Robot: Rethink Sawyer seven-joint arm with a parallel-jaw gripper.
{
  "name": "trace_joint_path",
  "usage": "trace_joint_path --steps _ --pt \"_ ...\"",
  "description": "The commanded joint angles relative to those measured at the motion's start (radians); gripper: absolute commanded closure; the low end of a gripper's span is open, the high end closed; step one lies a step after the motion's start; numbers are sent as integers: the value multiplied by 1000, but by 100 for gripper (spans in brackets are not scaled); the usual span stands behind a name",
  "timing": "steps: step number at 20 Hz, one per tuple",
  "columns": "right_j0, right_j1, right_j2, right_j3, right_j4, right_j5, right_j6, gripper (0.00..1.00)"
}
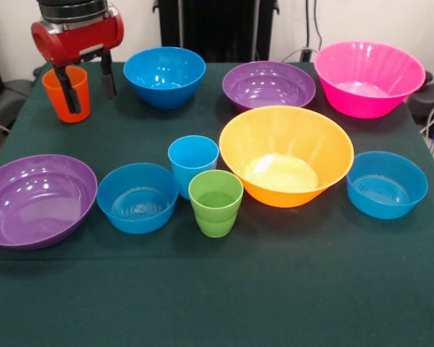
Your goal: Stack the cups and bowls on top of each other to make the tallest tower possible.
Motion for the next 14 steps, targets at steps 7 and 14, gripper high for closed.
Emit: trace_joint_path --steps 7,14 --pt "53 97 -16 -80 -208 -67 -292 0" --pt "51 147 -18 -124 -228 -53 -306 0"
